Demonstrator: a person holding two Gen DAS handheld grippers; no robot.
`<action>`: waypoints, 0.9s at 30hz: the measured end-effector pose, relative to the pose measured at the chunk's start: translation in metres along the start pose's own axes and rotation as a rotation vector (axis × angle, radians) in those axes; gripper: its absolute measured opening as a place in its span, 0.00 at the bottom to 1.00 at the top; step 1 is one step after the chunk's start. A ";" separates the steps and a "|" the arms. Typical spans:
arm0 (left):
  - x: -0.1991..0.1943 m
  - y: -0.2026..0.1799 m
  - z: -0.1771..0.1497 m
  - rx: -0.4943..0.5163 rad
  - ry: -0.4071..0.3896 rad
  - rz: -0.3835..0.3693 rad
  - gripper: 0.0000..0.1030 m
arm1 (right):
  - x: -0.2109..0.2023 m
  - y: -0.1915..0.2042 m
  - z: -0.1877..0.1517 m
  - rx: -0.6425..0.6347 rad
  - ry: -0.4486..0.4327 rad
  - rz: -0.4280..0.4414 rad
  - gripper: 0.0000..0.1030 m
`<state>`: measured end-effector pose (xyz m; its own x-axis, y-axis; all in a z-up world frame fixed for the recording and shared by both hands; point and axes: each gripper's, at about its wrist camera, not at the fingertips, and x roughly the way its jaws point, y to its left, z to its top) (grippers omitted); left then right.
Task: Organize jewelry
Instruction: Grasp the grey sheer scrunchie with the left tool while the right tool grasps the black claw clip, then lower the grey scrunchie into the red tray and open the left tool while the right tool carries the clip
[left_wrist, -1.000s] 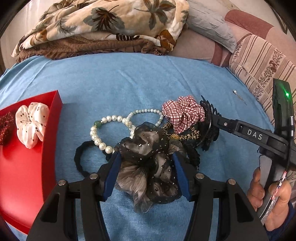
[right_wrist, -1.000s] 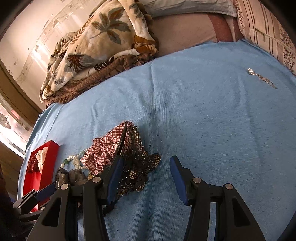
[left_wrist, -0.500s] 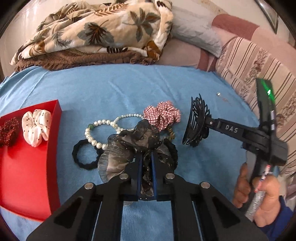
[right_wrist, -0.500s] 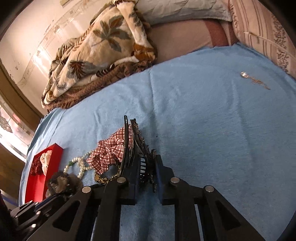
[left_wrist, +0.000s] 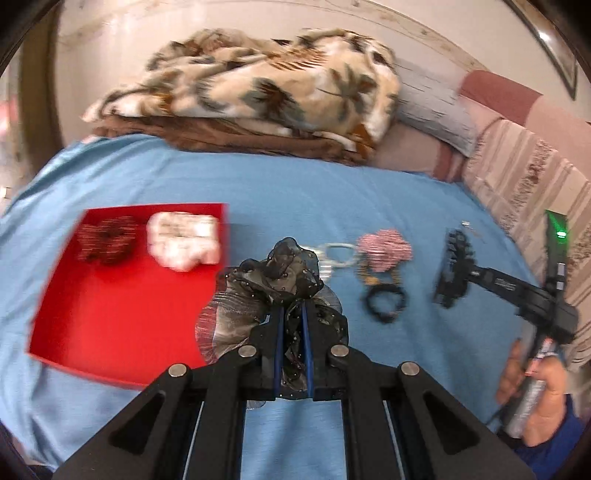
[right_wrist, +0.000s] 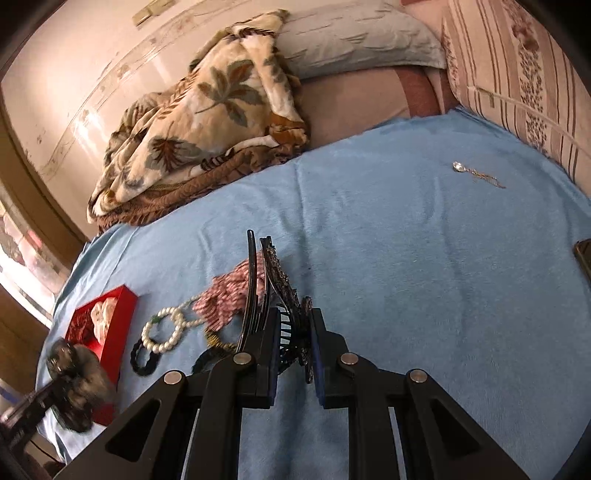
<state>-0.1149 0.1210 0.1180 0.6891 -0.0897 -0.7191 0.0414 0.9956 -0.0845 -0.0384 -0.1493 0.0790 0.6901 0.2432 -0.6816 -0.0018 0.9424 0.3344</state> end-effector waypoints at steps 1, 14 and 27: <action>-0.002 0.007 -0.001 -0.001 -0.002 0.018 0.09 | -0.002 0.005 -0.003 -0.011 0.005 0.002 0.16; -0.013 0.115 -0.014 -0.109 0.001 0.153 0.09 | -0.011 0.100 -0.028 -0.167 0.071 0.076 0.16; -0.010 0.189 -0.004 -0.185 0.052 0.223 0.09 | -0.002 0.214 -0.045 -0.361 0.101 0.164 0.01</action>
<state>-0.1170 0.3100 0.1070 0.6284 0.1247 -0.7678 -0.2425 0.9693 -0.0411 -0.0730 0.0623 0.1225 0.5851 0.4010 -0.7049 -0.3717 0.9051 0.2064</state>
